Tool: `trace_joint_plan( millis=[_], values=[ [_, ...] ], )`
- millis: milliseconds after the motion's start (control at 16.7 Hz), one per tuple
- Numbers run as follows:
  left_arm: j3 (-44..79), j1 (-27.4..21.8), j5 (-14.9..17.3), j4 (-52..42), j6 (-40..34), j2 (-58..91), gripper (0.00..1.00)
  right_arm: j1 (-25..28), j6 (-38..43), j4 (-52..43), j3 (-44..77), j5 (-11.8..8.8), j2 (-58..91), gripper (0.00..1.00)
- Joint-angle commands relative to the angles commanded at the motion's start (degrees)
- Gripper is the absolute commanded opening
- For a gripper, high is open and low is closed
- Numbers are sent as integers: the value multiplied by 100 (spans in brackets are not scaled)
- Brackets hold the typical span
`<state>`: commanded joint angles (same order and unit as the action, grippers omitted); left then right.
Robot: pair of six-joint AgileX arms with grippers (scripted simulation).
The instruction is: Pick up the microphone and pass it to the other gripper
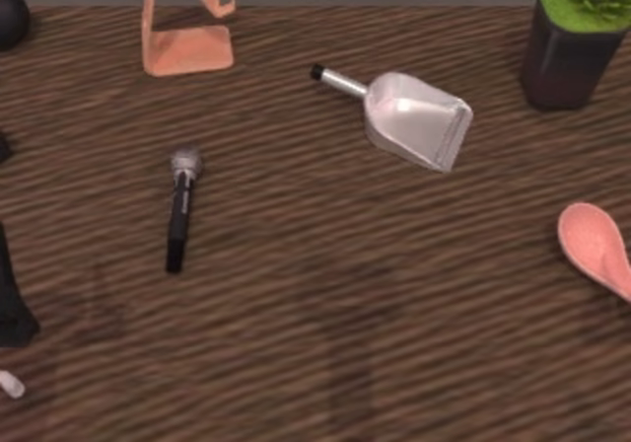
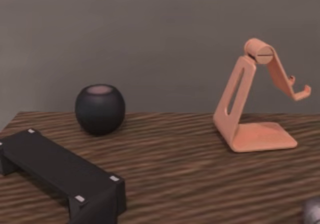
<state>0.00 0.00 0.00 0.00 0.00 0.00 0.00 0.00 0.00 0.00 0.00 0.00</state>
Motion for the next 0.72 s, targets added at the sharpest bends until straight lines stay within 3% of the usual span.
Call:
trace_joint_plan(
  millis=[360,720],
  values=[
    [570,-156,66,-369,-100,598,100,0,0,0,0,0,0,100],
    [2685,-566,140,-1787,-458,3224,100,0,0,0,0,0,0,100]
  ],
)
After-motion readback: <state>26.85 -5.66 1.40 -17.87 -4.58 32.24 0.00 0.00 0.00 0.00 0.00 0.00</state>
